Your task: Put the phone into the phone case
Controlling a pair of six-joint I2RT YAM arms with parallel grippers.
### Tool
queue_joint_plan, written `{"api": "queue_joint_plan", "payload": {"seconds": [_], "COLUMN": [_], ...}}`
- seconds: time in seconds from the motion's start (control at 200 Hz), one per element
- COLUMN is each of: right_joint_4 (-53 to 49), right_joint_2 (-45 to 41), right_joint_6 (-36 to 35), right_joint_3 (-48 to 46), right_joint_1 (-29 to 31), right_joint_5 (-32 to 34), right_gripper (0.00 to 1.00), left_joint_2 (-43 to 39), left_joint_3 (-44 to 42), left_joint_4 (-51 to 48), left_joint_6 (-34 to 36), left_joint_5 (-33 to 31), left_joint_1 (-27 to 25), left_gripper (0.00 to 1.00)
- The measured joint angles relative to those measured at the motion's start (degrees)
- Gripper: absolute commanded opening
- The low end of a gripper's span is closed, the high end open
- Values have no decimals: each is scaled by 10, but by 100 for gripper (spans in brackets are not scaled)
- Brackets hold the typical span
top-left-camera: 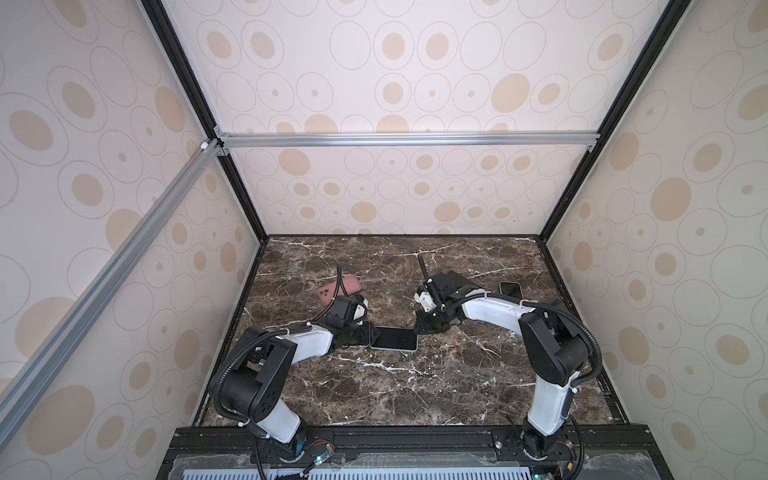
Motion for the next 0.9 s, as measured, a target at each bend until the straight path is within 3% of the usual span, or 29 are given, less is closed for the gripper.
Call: {"api": "queue_joint_plan", "payload": {"seconds": [0.9], "right_joint_4": [8], "right_joint_2": [23], "right_joint_6": [15], "right_joint_3": [3], "right_joint_1": [-9], "right_joint_5": [-31], "right_gripper": [11], "left_joint_2": [19], "left_joint_3": [7], "left_joint_4": [14], "left_joint_6": [0], "left_joint_5": [21], "left_joint_1": [9], "left_gripper": [26]}}
